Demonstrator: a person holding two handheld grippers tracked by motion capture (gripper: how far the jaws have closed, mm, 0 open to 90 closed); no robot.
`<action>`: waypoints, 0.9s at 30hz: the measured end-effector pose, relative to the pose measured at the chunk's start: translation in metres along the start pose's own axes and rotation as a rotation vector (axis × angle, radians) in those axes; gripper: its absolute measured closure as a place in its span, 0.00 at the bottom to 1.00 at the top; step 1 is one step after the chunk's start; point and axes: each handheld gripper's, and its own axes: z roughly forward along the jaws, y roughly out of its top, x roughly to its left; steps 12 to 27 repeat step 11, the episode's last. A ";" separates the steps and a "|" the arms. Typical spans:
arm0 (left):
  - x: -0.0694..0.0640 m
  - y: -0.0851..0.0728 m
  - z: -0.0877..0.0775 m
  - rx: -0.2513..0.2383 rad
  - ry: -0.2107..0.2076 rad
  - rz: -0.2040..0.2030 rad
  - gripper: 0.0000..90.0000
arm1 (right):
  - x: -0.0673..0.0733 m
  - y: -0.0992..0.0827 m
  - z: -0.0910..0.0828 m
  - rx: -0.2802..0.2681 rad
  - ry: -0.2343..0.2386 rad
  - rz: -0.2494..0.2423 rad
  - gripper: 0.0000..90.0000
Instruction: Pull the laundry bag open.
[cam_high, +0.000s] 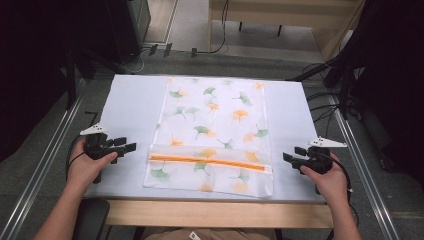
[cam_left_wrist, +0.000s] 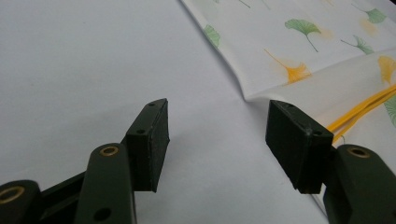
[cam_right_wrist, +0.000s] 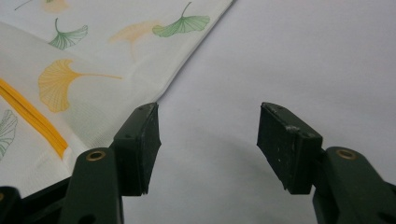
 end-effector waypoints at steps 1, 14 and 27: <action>0.000 0.000 0.000 0.002 0.000 0.001 0.45 | 0.000 0.000 0.000 0.001 -0.001 -0.003 0.44; 0.001 -0.002 0.003 0.038 0.009 -0.001 0.44 | 0.000 -0.001 0.002 0.019 0.004 0.003 0.44; 0.001 -0.002 0.003 0.038 0.009 -0.001 0.44 | 0.000 -0.001 0.002 0.019 0.004 0.003 0.44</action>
